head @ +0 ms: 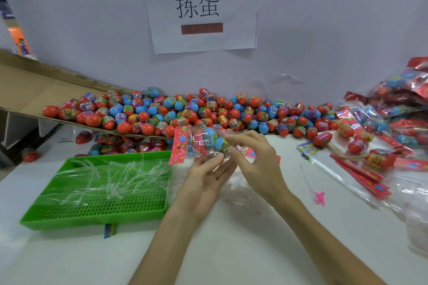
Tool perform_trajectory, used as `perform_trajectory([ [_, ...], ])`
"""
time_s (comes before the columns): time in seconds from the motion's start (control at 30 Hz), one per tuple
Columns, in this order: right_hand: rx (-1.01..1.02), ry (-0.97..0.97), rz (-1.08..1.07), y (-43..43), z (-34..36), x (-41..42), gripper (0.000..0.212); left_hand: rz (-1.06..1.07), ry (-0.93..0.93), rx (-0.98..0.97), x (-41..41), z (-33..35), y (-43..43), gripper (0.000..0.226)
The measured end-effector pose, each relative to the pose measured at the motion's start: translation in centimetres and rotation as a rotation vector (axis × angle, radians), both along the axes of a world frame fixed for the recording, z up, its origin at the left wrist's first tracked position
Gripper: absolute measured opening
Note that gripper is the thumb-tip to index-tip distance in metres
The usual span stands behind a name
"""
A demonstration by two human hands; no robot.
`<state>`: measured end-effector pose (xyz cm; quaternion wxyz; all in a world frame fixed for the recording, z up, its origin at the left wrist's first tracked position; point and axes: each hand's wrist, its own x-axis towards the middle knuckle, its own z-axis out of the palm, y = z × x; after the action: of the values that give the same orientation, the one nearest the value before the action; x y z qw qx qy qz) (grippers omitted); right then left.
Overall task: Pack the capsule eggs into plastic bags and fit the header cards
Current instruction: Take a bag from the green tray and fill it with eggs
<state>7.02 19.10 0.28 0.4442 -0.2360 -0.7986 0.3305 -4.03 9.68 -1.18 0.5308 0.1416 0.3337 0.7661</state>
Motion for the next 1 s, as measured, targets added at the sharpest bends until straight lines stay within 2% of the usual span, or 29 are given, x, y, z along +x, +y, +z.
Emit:
perform_trajectory([
  [0.23,0.137,-0.079,-0.025,0.1,-0.7,-0.3,0.031,0.057,0.038,-0.032,-0.2,-0.4,0.2,0.038],
  [0.5,0.273,0.018,-0.123,-0.1,-1.3,-0.4,0.036,0.014,0.026,0.003,0.1,-0.1,0.2,0.047],
  [0.63,0.250,0.065,-0.150,-0.4,-1.1,-0.4,0.031,-0.035,-0.009,0.035,-0.1,0.1,-0.1,0.033],
  [0.73,0.177,0.047,-0.150,-0.3,-0.9,-0.4,0.026,-0.015,-0.042,0.005,-0.2,0.0,0.0,0.032],
  [0.87,0.141,-0.077,-0.075,0.0,-0.9,-0.3,0.037,0.084,-0.021,-0.044,-0.1,-0.2,0.3,0.016],
  [1.0,0.210,-0.083,-0.085,-0.2,-1.2,-0.5,0.037,0.156,-0.051,-0.022,-0.6,-0.5,0.4,0.017],
])
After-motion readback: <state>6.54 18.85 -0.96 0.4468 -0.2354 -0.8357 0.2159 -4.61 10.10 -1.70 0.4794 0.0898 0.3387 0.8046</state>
